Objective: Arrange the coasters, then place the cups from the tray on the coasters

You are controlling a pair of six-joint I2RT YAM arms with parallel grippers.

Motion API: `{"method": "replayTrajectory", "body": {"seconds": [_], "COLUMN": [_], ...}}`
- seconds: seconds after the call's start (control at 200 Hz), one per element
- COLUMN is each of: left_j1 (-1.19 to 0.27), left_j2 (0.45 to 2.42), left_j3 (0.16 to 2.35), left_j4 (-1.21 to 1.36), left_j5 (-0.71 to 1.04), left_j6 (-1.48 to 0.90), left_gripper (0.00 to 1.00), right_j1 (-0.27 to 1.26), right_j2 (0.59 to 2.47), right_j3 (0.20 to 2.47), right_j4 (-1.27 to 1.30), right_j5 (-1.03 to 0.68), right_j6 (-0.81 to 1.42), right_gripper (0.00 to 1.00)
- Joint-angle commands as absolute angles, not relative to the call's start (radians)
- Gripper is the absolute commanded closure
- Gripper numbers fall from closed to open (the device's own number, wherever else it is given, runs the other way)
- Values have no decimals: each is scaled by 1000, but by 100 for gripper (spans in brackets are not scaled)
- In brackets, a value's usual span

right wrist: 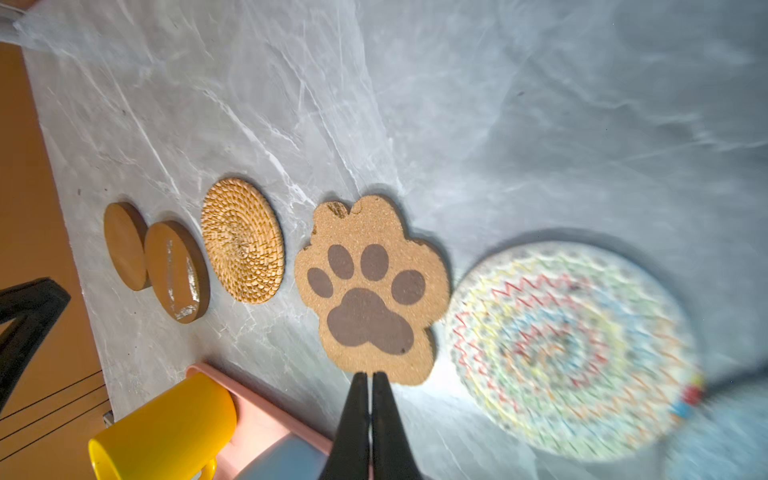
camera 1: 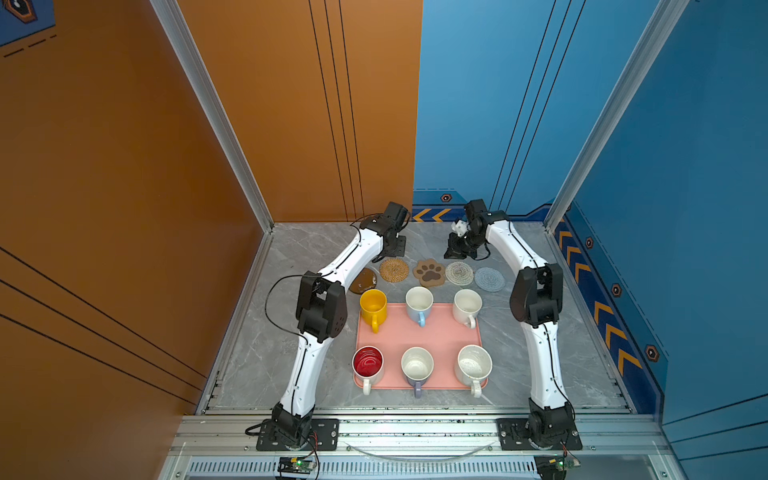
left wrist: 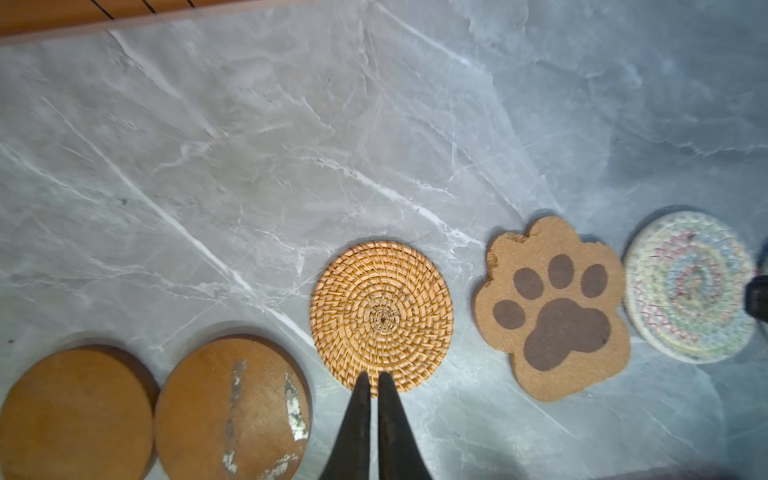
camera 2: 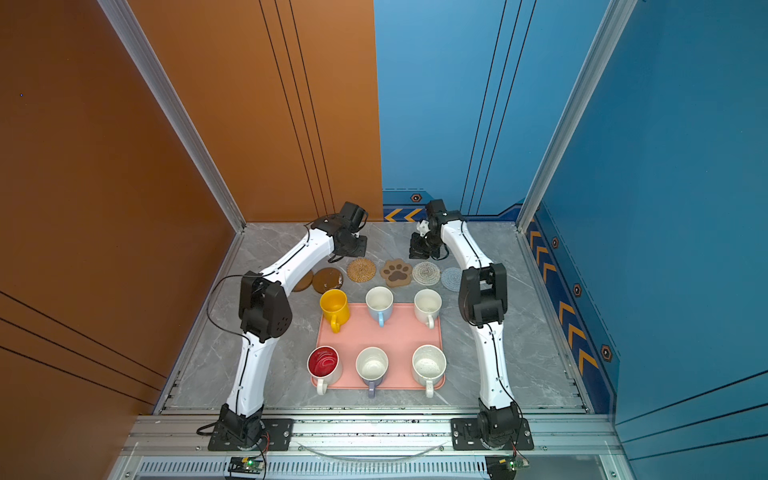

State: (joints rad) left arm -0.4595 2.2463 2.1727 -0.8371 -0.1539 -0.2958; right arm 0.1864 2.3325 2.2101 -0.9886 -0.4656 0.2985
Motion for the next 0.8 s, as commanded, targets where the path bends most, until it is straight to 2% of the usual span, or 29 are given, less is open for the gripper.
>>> {"method": "replayTrajectory", "body": {"seconds": [0.0, 0.33, 0.601, 0.796], "left_j1": [-428, -324, -254, -236], "left_j2": [2151, 1942, 1826, 1844], "left_j3": [2107, 1772, 1514, 1417], "left_j4": [-860, -833, -736, -645], "left_j5": [-187, -251, -214, -137], "left_j6": [-273, -284, -305, -326], "left_gripper": [91, 92, 92, 92], "right_j1": [133, -44, -63, -39], "right_j2": [2229, 2081, 2080, 2081], "right_j3": [2110, 1730, 1646, 1603], "right_j4": [-980, -854, -792, -751], "right_j5": [-396, -375, -407, -421], "right_j6": [258, 257, 268, 287], "right_gripper": [100, 100, 100, 100]}}
